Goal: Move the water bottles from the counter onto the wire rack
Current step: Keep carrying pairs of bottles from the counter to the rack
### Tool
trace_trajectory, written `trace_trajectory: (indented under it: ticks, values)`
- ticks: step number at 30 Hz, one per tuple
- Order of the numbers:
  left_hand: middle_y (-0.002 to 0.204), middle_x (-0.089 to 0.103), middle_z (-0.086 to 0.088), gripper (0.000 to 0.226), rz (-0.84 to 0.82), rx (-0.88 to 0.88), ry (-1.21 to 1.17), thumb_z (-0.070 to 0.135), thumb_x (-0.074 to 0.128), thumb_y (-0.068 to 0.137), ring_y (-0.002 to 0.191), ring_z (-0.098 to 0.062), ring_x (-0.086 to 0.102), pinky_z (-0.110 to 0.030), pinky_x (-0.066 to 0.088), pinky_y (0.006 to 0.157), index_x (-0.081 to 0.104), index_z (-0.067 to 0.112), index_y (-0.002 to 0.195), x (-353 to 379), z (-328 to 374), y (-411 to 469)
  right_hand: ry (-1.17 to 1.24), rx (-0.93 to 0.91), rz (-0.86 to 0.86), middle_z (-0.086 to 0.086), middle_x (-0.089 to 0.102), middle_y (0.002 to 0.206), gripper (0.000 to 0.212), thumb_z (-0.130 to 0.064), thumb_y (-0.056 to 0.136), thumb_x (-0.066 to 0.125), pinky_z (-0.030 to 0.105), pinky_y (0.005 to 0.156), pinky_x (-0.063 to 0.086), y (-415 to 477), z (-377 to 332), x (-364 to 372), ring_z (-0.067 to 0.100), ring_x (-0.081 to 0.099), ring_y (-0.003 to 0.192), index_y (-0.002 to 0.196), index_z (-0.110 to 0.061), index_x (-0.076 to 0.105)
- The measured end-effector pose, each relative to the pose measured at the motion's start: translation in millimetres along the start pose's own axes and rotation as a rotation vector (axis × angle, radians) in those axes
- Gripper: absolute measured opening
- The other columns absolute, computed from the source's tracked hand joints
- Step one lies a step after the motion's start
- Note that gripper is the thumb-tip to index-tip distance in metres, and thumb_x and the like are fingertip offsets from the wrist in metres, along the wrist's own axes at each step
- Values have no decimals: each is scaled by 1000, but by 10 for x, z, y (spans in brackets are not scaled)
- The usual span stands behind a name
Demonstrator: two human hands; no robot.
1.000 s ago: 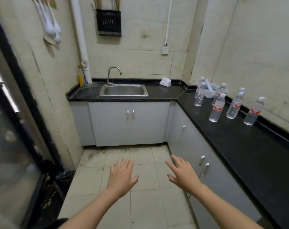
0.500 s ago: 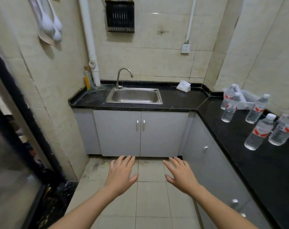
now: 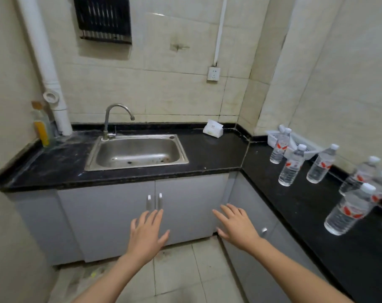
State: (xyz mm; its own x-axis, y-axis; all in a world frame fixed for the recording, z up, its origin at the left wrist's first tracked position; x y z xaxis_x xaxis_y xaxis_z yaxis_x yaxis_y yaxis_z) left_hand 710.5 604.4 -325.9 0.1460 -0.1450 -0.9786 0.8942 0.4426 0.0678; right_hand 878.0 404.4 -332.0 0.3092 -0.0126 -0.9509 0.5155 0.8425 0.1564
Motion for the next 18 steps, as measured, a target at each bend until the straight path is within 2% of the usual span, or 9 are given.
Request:
trace_trajectory:
  ticks: [1,3,5,7,9,12,14,16,18]
  values:
    - [132,56,-4,75,41,24,-37,56,24,74,124,-29,50,-50,39,99,49,15,131,-15,-18,245,3,53,-15,2,73,92,62,-52,43,82,28,66,55,125,124,-50,22,70,85,98,-26,70]
    - [126,61,-8,78,21,65,-83,56,22,71,121,-31,53,-51,41,96,54,12,126,-17,-30,716,28,172,-32,4,73,92,57,-48,47,81,30,63,56,294,331,-113,23,71,84,97,-24,70]
    - [128,60,-7,79,1,124,-110,58,22,71,122,-30,52,-51,39,97,53,11,127,-2,50,1123,76,278,-42,4,73,91,46,-48,61,66,30,62,55,313,492,-108,22,71,82,100,-24,65]
    - [143,44,-4,81,-67,183,-154,58,20,73,134,-25,35,-46,27,108,36,14,139,85,234,1398,123,397,-71,1,73,91,45,-49,67,43,26,61,55,211,604,-8,17,71,78,105,-27,54]
    - [150,31,0,86,-124,245,-196,61,9,70,140,-20,22,-40,18,112,21,18,144,230,440,1567,150,533,-160,-2,73,89,47,-51,66,36,23,58,54,76,705,101,12,70,73,105,-30,51]
    - [152,26,4,91,-179,341,-190,63,1,66,142,-18,18,-38,16,113,15,20,145,443,743,1772,117,707,-219,0,73,87,47,-49,65,41,26,52,53,-39,954,195,14,70,68,96,-27,69]
    - [152,26,3,96,-194,374,-205,64,-2,62,142,-19,18,-38,16,113,16,20,145,528,930,1946,124,785,-194,7,72,94,42,-43,66,57,33,54,55,-82,1157,263,22,70,72,98,-20,71]
    - [152,27,2,101,-193,415,-207,64,-5,57,142,-19,18,-38,16,113,16,20,146,557,1119,2159,166,832,-178,12,70,104,45,-40,69,62,40,62,55,-97,1352,340,30,70,81,107,-16,68]
    - [152,28,3,97,-173,440,-212,65,-2,61,141,-18,18,-37,16,113,16,20,146,546,1304,2428,194,883,-101,13,63,119,48,-40,78,57,43,78,52,-56,1578,387,33,65,98,120,-16,61]
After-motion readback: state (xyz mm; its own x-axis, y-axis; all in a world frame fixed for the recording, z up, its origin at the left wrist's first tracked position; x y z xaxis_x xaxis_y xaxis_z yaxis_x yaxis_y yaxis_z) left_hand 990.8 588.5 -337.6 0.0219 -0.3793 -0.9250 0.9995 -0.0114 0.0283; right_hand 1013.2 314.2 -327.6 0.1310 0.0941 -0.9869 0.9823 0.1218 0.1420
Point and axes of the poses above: each hand's wrist, its own y-axis towards the middle knuckle, its own x-axis out of the palm, z = x × y, the point moved 1 cm from there along y, towards the middle knuckle
